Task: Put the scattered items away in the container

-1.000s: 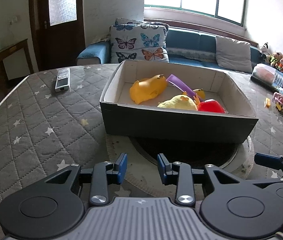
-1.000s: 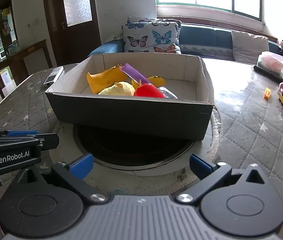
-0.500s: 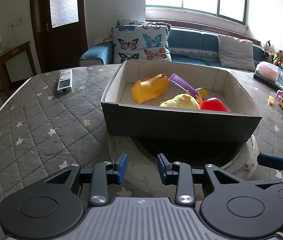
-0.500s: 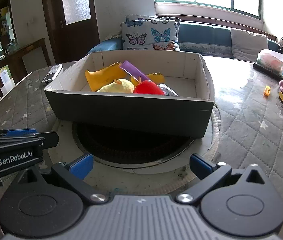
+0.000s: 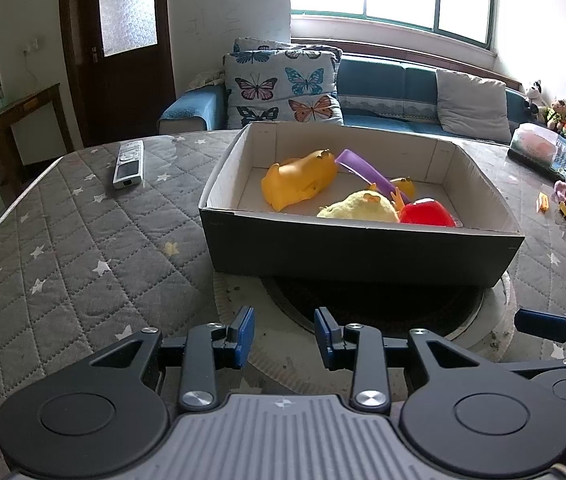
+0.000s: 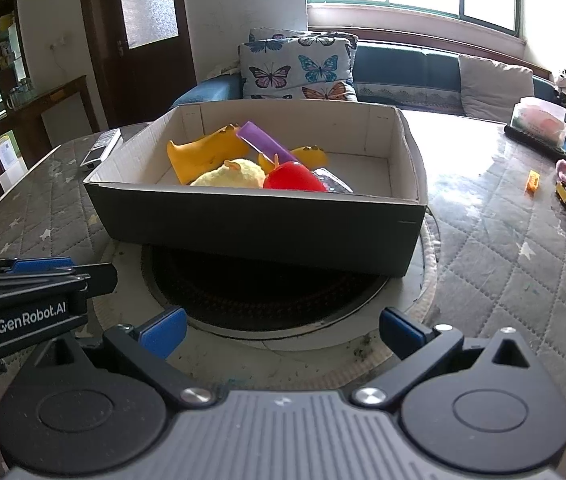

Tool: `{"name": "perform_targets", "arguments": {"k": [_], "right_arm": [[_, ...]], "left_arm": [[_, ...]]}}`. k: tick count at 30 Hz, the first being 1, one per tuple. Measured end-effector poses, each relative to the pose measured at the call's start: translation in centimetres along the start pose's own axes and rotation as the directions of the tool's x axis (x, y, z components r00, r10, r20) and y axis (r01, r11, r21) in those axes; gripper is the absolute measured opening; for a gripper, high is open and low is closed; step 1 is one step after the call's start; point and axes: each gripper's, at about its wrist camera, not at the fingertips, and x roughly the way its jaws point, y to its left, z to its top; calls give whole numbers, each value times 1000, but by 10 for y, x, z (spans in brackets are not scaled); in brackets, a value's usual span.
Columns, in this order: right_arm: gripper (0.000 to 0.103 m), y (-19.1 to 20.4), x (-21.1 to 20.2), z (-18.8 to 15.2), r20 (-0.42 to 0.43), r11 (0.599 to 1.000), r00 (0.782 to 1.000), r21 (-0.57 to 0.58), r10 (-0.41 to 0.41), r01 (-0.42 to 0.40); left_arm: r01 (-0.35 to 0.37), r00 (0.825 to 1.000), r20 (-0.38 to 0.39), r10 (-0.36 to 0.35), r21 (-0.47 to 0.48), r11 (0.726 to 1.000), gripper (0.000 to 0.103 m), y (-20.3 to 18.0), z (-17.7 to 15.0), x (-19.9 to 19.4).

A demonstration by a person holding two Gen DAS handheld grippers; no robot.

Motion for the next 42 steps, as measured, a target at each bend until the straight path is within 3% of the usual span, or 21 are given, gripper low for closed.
{"name": "perform_targets", "arguments": {"k": [42], "right_arm": [[103, 0, 21, 18, -46, 1000, 998, 2, -30, 30]], "left_arm": [[-23, 999, -35, 24, 19, 1000, 36, 0, 18, 25]]}}
